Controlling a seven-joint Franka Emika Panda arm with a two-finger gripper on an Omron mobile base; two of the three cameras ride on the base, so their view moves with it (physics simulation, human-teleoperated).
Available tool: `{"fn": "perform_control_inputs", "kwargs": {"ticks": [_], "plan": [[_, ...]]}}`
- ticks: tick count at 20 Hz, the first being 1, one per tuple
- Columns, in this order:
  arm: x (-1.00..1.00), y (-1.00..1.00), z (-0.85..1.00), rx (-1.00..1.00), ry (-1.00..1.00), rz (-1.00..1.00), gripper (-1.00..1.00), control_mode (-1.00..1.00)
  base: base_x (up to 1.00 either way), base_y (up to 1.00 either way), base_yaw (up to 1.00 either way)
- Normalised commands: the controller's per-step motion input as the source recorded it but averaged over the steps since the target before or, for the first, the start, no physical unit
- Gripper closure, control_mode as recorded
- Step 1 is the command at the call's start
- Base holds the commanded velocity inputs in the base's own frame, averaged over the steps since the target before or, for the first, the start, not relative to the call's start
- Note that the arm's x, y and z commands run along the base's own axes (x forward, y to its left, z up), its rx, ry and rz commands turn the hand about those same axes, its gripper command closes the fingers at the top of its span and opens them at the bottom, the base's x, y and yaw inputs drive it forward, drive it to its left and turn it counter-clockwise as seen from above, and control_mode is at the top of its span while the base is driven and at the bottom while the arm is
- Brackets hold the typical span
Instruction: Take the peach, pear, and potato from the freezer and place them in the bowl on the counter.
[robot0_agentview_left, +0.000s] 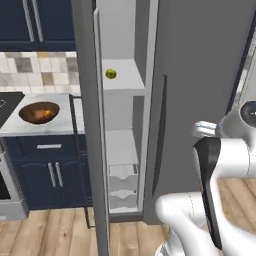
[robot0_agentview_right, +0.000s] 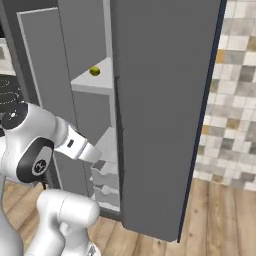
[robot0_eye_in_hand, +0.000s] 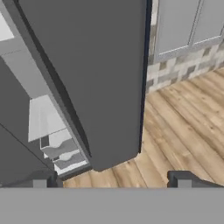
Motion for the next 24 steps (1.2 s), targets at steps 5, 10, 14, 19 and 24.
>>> {"fn": "perform_control_inputs", "kwargs": {"ticks": [5,10,14,19,24], "plan": [[0.0,0.0,0.0,0.0,0.0,0.0,-1.0,1.0,0.06,0.0,0.37],[0.0,0.0,0.0,0.0,0.0,0.0,-1.0,1.0,0.46,0.0,0.02],[0.0,0.0,0.0,0.0,0.0,0.0,-1.0,1.0,0.86,-0.02,0.02],[0.0,0.0,0.0,0.0,0.0,0.0,-1.0,1.0,0.29,0.0,0.34],[0.0,0.0,0.0,0.0,0.0,0.0,-1.0,1.0,0.18,0.0,0.26]]}}
